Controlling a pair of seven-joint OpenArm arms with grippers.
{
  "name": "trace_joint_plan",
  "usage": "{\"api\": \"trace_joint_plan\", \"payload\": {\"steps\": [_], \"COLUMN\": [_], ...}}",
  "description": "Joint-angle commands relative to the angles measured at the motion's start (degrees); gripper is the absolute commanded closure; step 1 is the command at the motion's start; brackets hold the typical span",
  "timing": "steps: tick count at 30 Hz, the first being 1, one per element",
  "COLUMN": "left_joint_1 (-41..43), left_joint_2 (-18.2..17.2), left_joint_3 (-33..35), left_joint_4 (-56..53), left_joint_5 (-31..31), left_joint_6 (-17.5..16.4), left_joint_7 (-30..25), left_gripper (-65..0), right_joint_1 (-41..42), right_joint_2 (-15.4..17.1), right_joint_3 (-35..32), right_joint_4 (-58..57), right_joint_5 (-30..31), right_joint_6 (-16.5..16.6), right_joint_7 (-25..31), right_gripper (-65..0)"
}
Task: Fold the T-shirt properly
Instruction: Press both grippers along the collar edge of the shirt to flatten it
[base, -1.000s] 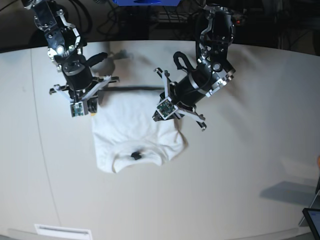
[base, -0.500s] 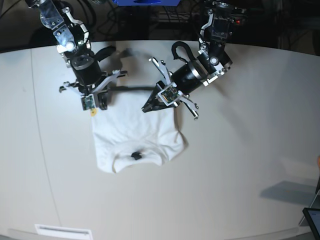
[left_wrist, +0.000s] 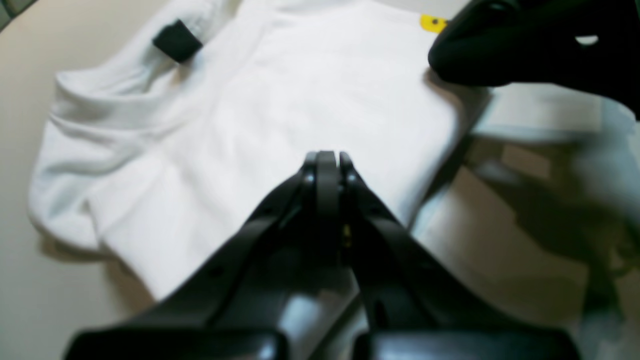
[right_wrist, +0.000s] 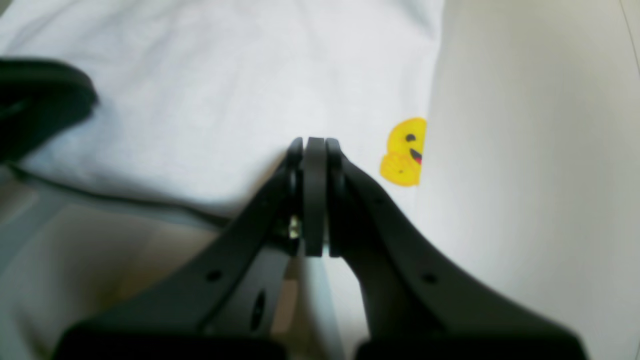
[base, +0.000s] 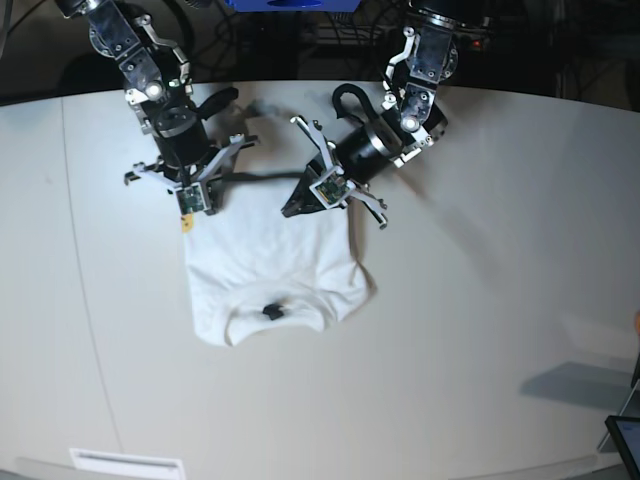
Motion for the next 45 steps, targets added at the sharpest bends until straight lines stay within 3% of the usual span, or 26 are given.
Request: {"api": "trace_joint_plan", "payload": {"steps": [1, 7, 14, 21, 30, 45], "left_joint_1": [-0.59, -1.29, -2.35, -2.79, -3.14, -1.99], "left_joint_2": [0.29, 0.82, 3.02, 2.67, 1.0, -1.02], "left_joint_3": [0.01, 0.44, 0.18, -0.43, -6.41, -6.68], "left_joint_4": [2.21, 3.36, -3.15, -7.54, -12.03, -11.5], "left_joint_5": [-1.09, -1.09, -0.91, -1.0, -1.0, -1.09], "left_joint_6": [0.22, 0.3, 0.3, 0.3, 0.3, 0.3], "left_joint_7": [-2.21, -2.12, -2.12, -2.12, -2.12, -2.12], "left_gripper": [0.0, 0.0, 0.0, 0.0, 0.0, 0.0], "right_joint_1": [1.2, 3.05, 5.16, 5.07, 4.98, 3.49], "right_joint_2": [0.1, -0.08, -1.22, -1.22, -1.13, -1.13], "right_joint_3": [-0.71, -2.29, -4.66, -4.84, -4.75, 2.9], "right_joint_4": [1.07, 1.16, -2.98, -5.96, -8.16, -8.25], "right_joint_5": [-0.59, -0.59, -0.5, -0.41, -0.41, -0.41], "right_joint_6": [0.15, 0.15, 0.15, 0.15, 0.06, 0.06], "right_joint_7": [1.8, 1.71, 1.63, 1.71, 1.71, 1.71], "right_gripper": [-0.3, -0.3, -0.3, -0.3, -0.3, -0.3]}}
